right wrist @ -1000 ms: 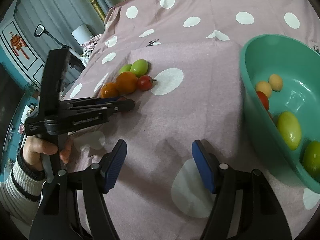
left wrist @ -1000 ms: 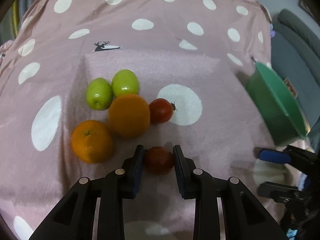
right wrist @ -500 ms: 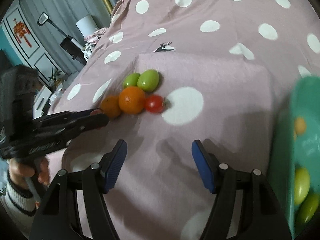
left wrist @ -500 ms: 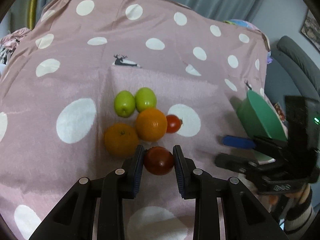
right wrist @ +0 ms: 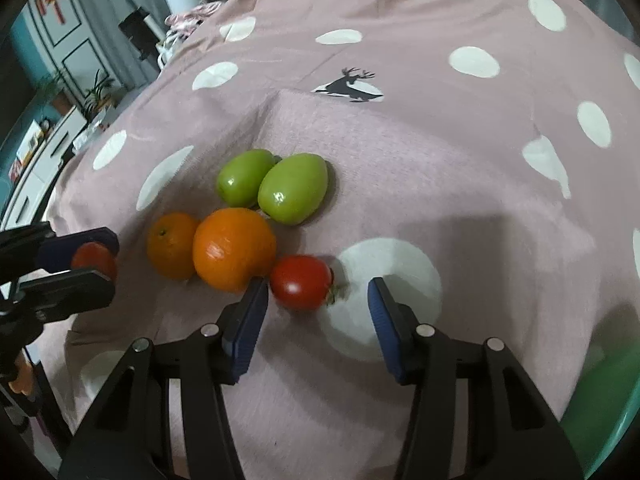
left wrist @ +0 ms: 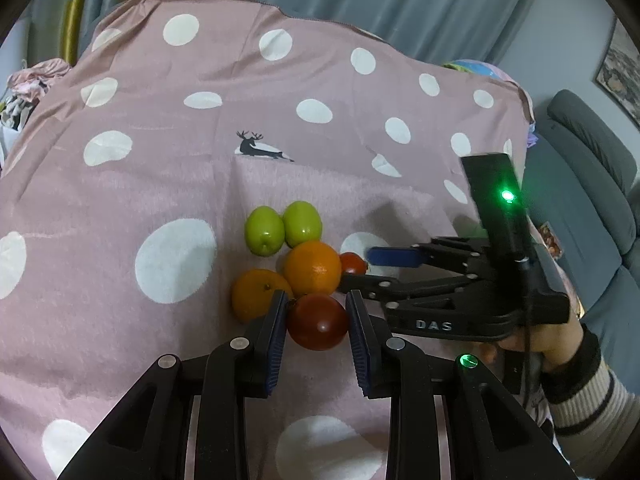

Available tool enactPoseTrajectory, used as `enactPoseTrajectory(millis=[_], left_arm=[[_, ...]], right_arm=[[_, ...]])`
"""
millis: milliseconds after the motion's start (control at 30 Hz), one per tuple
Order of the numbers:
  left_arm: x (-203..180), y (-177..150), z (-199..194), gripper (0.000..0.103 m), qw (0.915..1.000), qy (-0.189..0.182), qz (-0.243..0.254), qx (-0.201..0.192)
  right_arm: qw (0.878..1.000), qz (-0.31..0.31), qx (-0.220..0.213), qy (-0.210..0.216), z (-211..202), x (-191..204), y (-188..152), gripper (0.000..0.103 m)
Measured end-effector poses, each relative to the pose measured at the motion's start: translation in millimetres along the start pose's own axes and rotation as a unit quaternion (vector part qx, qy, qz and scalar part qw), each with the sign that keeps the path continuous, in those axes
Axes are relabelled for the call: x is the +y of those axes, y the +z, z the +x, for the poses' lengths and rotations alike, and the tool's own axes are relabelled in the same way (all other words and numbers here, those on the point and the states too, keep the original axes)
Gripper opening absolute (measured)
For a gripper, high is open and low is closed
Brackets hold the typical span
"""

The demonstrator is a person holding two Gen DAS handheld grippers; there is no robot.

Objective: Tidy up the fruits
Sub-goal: 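Close the left tool on a red tomato while the right tool grasps another, then lift both held red tomatoes and carry them over the green bowl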

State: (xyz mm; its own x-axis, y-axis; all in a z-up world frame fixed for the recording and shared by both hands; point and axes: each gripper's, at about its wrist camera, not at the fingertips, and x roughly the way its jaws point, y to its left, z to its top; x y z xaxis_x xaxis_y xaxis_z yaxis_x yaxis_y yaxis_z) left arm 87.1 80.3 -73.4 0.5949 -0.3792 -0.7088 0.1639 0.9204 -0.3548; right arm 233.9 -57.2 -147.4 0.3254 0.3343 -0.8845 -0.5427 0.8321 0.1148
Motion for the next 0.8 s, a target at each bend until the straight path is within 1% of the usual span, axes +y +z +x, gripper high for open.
enactPoseTrajectory(millis=[67, 133, 167, 200, 233, 433, 633, 800], left_arm=[[2, 0, 0, 0.030, 1.0000, -0.002, -0.003, 0.000], [2, 0, 1, 0.030, 1.0000, -0.002, -0.005, 0.000], [1, 0, 2, 0.030, 1.0000, -0.003, -0.005, 0.001], [1, 0, 2, 0.030, 1.0000, -0.004, -0.005, 0.002], [1, 0, 3, 0.030, 1.0000, -0.003, -0.005, 0.002], [0, -1, 3, 0.030, 1.0000, -0.003, -0.002, 0.004], [-8, -4, -1, 0.030, 1.0000, -0.002, 0.006, 0.004], [-18, -10, -6, 0.030, 0.9999, -0.003, 0.013, 0.004]], right_arm=[[1.000, -0.004, 0.006, 0.001, 6, -1, 4, 0.049], [1.000, -0.005, 0.002, 0.004, 7, -2, 6, 0.046], [1.000, -0.002, 0.002, 0.009, 7, -3, 7, 0.042], [1.000, 0.000, 0.001, 0.011, 7, -3, 7, 0.035], [1.000, 0.001, 0.001, 0.010, 7, -3, 7, 0.032], [1.000, 0.014, -0.005, 0.020, -1, 1, -2, 0.032], [0.998, 0.032, -0.032, 0.043, -33, 6, -23, 0.032], [0.996, 0.049, -0.050, 0.061, -58, 11, -48, 0.032]])
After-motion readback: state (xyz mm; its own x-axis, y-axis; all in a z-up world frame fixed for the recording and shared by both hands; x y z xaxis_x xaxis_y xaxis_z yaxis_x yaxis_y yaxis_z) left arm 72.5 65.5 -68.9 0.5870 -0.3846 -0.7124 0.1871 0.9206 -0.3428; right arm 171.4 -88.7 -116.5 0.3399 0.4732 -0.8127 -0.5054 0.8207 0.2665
